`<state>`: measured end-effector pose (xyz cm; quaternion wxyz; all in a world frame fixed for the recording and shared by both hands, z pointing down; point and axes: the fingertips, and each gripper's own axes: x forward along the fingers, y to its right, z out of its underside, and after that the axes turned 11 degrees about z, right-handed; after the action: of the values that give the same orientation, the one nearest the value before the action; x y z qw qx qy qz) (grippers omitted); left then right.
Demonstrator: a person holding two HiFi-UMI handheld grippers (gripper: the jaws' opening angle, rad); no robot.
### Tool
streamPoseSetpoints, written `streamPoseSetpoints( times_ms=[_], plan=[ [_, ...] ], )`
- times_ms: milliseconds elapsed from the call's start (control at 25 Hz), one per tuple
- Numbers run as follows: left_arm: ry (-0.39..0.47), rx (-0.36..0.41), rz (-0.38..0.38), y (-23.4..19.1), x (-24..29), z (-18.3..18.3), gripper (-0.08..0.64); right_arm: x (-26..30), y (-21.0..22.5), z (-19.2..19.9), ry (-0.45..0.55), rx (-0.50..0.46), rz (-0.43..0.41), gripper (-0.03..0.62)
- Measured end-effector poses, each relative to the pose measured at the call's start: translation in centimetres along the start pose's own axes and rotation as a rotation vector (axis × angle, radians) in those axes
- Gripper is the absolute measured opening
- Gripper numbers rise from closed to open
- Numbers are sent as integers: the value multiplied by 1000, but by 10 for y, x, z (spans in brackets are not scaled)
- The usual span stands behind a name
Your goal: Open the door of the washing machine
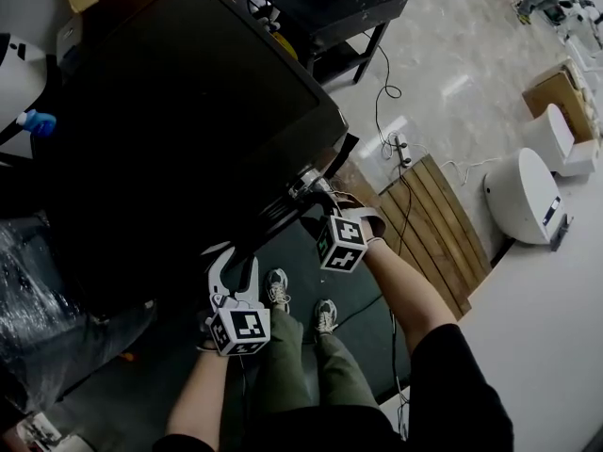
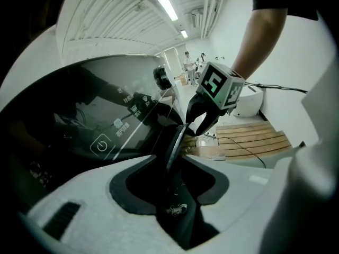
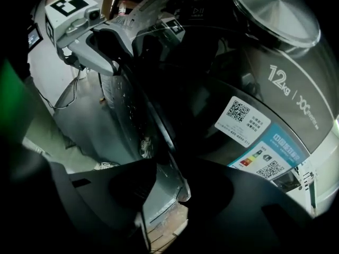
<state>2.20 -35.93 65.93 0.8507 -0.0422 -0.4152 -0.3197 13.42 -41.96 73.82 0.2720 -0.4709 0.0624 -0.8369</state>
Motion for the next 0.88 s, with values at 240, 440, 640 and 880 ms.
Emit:
streamPoseSetpoints(
  times_ms=[240,440,640,880],
  plan=[
    [-7,-36,24,5,-1,-1,132,-4,-3,3,-7,41,18,176],
    [-10,57,134,63,-20,6,151,-55,-70,45,-42,23,-92,139],
    [2,133,146,108,-48,26,187,-97,-142,60,0,164,-59,137],
    [-54,-47,20,126,-67,50,234,-129,-196,68,-21,377,-139,302]
  ],
)
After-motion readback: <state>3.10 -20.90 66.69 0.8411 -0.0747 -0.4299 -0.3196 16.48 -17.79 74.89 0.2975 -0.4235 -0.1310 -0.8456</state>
